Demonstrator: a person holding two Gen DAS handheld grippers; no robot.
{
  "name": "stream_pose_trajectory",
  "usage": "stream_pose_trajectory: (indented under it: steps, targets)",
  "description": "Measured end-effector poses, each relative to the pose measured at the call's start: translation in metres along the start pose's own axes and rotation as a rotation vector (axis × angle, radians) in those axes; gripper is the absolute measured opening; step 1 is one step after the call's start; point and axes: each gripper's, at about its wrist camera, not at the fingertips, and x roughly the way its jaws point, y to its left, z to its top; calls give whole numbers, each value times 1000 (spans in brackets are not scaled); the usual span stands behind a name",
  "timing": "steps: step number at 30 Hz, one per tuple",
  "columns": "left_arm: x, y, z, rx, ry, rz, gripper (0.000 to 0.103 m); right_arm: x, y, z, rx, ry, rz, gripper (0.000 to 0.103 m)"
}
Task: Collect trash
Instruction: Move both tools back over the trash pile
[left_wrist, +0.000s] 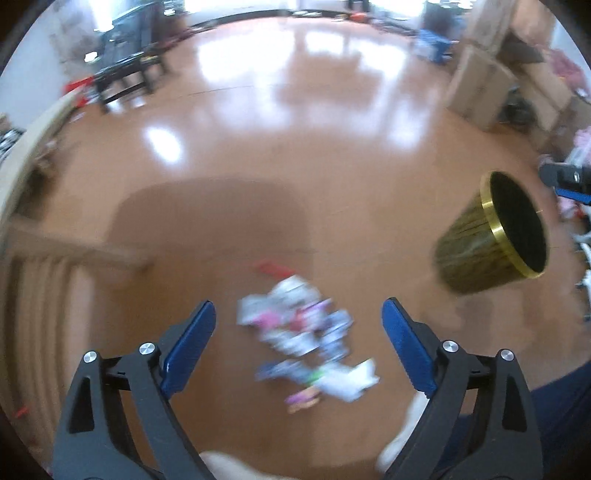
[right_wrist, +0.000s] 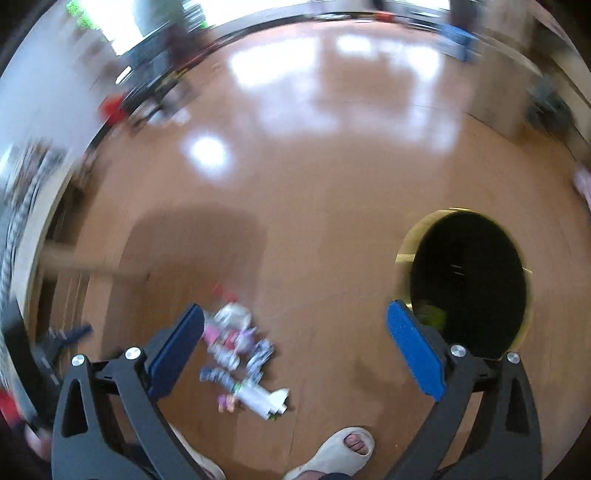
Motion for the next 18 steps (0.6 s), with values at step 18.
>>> stream_pose_trajectory:
  steps: [18]
  targets:
    - [8, 97, -53, -250, 33, -16, 89, 66, 141, -54, -287, 121, 63, 96]
